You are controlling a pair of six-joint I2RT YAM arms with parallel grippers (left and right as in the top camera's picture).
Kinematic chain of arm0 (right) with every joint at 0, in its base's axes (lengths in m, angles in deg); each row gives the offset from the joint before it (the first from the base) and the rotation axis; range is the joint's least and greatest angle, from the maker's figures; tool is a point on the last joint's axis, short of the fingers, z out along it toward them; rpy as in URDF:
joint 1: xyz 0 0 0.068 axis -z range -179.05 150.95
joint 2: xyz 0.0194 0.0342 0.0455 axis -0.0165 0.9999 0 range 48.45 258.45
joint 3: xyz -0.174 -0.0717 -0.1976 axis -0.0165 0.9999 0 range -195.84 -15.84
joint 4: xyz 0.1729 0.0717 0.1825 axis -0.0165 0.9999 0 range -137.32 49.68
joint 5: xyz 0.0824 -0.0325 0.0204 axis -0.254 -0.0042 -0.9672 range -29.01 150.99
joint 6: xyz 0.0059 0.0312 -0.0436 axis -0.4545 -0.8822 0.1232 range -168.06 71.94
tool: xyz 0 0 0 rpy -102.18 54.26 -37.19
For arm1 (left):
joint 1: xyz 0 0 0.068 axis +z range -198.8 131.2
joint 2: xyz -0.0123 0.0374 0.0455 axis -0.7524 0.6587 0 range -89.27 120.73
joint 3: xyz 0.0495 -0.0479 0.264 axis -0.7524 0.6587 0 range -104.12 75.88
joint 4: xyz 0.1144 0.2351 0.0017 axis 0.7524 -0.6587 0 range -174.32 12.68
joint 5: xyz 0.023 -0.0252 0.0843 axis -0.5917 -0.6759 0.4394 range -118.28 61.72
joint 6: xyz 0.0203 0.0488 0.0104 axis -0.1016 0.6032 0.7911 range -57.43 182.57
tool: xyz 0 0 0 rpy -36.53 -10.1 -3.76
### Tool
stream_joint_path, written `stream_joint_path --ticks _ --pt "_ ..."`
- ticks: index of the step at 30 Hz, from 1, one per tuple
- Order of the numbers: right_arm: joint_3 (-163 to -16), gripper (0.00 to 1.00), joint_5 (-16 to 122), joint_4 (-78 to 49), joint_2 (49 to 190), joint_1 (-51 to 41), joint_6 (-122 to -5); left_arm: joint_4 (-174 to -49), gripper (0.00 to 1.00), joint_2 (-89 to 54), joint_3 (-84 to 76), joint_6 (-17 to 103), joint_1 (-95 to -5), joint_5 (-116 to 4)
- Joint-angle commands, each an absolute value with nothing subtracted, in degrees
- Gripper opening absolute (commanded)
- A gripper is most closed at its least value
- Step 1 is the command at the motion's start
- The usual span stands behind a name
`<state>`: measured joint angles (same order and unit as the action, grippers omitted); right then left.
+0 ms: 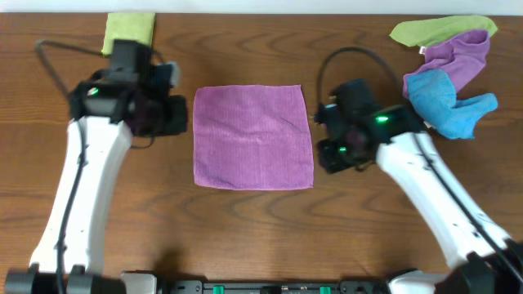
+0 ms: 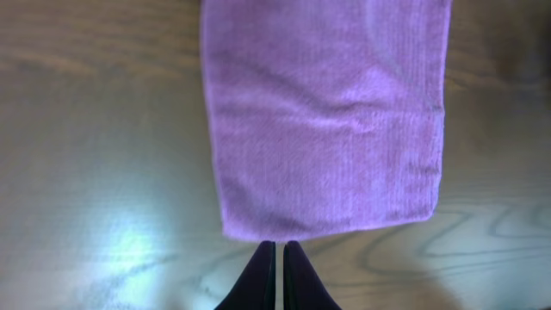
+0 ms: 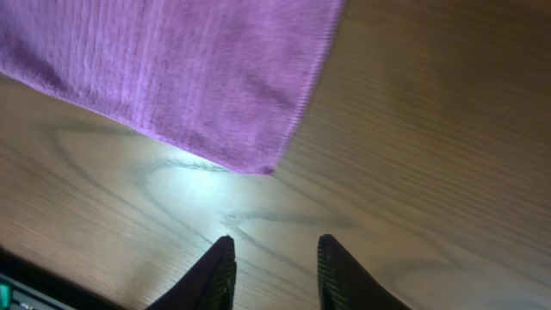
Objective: Fold the cloth
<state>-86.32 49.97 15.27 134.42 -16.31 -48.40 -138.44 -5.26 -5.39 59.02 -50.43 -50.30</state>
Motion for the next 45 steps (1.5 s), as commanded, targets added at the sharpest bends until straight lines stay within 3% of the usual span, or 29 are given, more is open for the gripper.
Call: stream_joint_path --ticks 1,5,6,8,14,20,31,45 --pt "-85.51 0.31 40.85 15.88 131.40 -10.04 -43.73 -137.13 0.06 -11.99 1.80 61.82 -43.72 -62.39" --pt "-81.21 0.39 31.89 14.42 130.18 -4.77 -40.62 -135.14 0.06 -18.88 14.34 64.05 -36.66 -69.28" --pt "-79.24 0.39 30.25 13.06 130.20 -4.22 -40.64 -133.99 0.10 -19.77 17.19 64.07 -35.85 -70.43" --pt "-74.69 0.37 26.58 9.54 130.20 -3.87 -40.69 -129.90 0.29 -20.52 23.81 63.74 -35.19 -73.06" --pt "-63.77 0.42 21.68 0.08 130.20 -3.96 -43.09 -113.94 0.38 -16.41 36.20 57.51 -35.26 -79.57" --pt "-57.84 0.47 21.49 -9.12 131.05 -4.18 -47.62 -109.70 0.47 -9.28 37.16 57.47 -35.32 -78.70" --pt "-57.36 0.50 21.49 -18.74 140.63 -4.44 -51.70 -102.18 0.48 3.48 37.14 57.21 -35.32 -78.70" --pt "-57.38 0.54 19.91 -28.44 150.07 -5.12 -56.64 -94.40 0.54 8.07 37.14 53.14 -36.11 -78.70"
